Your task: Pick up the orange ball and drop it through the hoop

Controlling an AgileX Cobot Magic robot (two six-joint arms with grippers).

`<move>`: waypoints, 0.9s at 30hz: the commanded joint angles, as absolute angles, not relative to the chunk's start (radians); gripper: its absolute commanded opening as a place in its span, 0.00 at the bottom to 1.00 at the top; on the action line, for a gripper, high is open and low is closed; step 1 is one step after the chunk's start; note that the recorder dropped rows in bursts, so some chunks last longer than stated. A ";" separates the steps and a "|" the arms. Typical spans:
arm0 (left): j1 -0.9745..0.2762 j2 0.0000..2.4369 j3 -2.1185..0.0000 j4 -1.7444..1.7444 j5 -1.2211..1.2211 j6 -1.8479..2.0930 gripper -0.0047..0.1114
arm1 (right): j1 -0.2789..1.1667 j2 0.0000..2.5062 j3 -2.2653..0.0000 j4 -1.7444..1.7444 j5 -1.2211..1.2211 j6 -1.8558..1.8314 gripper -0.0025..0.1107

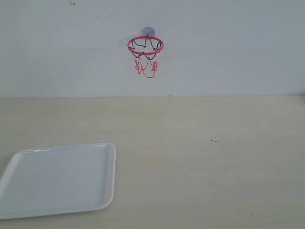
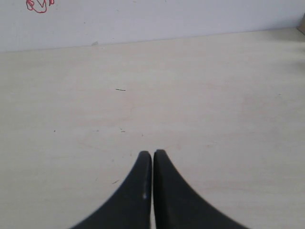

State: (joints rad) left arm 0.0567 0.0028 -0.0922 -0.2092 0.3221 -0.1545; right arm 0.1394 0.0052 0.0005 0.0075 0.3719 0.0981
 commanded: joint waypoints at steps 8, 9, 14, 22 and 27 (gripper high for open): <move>0.060 0.000 0.000 0.023 0.302 -0.396 0.08 | 0.140 0.000 0.000 0.000 0.367 0.096 0.02; 0.060 0.000 0.000 0.022 0.302 -0.394 0.08 | 0.140 0.000 0.000 0.000 0.367 0.096 0.02; 0.060 0.000 0.000 0.022 0.307 -0.364 0.08 | 0.140 0.000 0.000 0.000 0.367 0.096 0.02; 0.060 0.000 0.000 0.022 0.307 -0.364 0.08 | 0.140 0.000 0.000 0.000 0.367 0.096 0.02; -0.001 0.000 0.000 0.022 0.307 -0.365 0.08 | 0.140 0.000 0.000 0.000 0.367 0.096 0.02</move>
